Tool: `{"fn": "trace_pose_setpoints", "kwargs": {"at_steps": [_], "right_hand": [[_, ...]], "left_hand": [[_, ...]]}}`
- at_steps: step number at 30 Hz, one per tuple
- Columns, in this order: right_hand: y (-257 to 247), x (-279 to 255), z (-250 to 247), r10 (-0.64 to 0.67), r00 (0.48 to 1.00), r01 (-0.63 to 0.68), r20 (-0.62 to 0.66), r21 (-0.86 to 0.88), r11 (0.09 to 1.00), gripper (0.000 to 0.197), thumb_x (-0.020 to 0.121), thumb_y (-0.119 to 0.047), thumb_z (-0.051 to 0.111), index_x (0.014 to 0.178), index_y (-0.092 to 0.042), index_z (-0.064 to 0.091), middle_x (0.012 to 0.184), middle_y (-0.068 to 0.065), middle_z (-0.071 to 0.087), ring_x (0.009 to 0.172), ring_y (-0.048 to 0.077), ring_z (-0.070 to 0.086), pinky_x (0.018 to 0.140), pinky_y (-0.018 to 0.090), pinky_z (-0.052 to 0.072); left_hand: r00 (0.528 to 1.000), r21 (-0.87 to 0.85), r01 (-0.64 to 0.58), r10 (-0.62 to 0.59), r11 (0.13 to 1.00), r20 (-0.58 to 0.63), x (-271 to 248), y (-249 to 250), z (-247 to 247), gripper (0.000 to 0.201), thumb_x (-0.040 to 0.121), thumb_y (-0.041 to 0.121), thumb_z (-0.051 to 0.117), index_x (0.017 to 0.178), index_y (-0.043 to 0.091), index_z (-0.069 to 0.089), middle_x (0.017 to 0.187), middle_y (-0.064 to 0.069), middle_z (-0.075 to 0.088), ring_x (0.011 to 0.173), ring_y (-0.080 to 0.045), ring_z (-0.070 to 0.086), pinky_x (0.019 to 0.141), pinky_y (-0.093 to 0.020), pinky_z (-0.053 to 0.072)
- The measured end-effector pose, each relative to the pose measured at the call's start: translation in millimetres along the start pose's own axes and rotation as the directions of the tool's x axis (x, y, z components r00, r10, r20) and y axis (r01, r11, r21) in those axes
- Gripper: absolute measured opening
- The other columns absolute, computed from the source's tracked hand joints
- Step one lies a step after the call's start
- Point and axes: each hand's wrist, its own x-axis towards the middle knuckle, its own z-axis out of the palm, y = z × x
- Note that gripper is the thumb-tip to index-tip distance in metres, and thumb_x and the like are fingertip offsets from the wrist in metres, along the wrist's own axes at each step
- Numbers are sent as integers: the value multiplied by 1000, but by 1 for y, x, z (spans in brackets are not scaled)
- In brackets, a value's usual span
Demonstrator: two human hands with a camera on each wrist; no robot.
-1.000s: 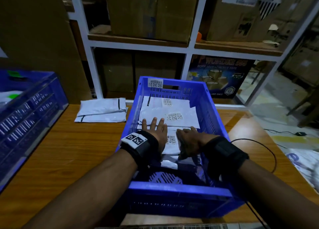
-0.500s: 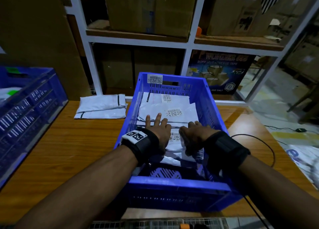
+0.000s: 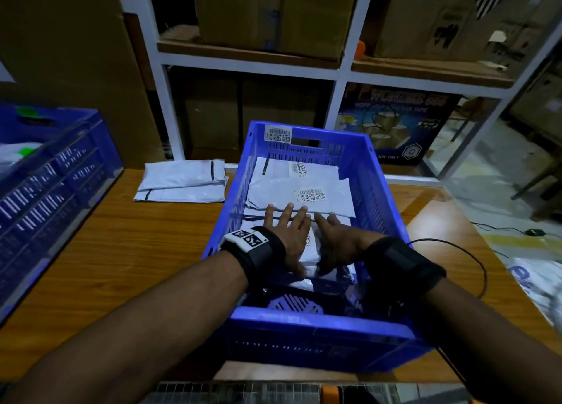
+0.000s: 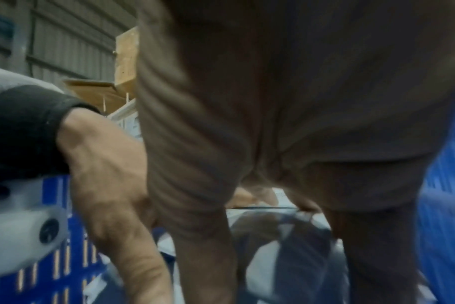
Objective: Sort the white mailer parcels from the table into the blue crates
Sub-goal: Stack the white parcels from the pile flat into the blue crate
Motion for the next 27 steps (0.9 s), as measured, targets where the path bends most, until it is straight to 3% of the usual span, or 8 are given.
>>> {"fn": "trace_pose_setpoints", "kwargs": {"at_steps": [6,11,15,18,19,22,25,27], "right_hand": [[2,-18,-10,6,999,-8,50,35,999,104,89,-47,65,155,-6,-5,161,16,-20,150,35,-2,118,38,14],[-7,-13,-9,7,999,-10,40,83,997,114,88,-40,69,151,-4,-19,160,19,-20,150,34,11,110,34,35],[-1,-1,4,35,998,-31,54,-72,997,124,80,-58,70,152,-4,-15,159,22,-20,149,40,-1,119,49,20],[6,12,18,84,994,-77,74,-89,993,118,84,-64,57,151,-5,-20,160,10,-20,149,36,-12,119,60,8],[5,14,22,89,994,-84,60,-73,994,113,86,-64,51,151,-5,-20,161,15,-19,148,38,-11,118,61,5],[1,11,33,142,989,-141,49,-34,989,105,92,-62,45,151,-5,-20,156,17,-27,146,46,-14,118,59,1],[2,11,32,155,987,-158,40,84,984,87,99,-42,47,155,-15,-14,160,15,-24,148,39,-15,119,54,0],[-1,10,33,166,985,-168,41,54,984,87,100,-42,45,153,-13,-17,158,15,-28,147,41,-16,119,55,-1]], "left_hand": [[1000,0,-12,12,1000,23,2,1,-1,118,89,62,59,153,8,-24,159,-9,-34,146,-36,-28,111,-68,-13],[1000,26,-29,28,999,8,5,3,4,125,83,69,60,152,11,-26,159,-8,-35,146,-35,-30,111,-70,-13],[998,61,-39,41,997,-37,7,1,8,121,85,65,61,153,10,-23,158,-9,-36,145,-36,-31,109,-71,-15],[998,85,-46,50,995,-49,9,1,10,123,84,65,62,154,9,-22,158,-10,-36,145,-37,-32,108,-73,-14],[997,94,-46,52,994,-58,10,0,13,127,81,70,62,154,10,-22,158,-10,-36,145,-37,-32,108,-73,-15],[995,117,-42,52,992,-85,12,3,19,138,69,85,57,153,11,-23,160,-9,-33,145,-37,-31,106,-73,-17],[996,127,-34,44,991,-75,10,5,18,140,67,86,58,153,12,-23,160,-10,-32,146,-37,-30,107,-72,-13],[995,113,-39,49,993,-89,7,4,16,141,67,85,60,153,12,-25,159,-10,-34,145,-37,-31,107,-72,-14]]}}
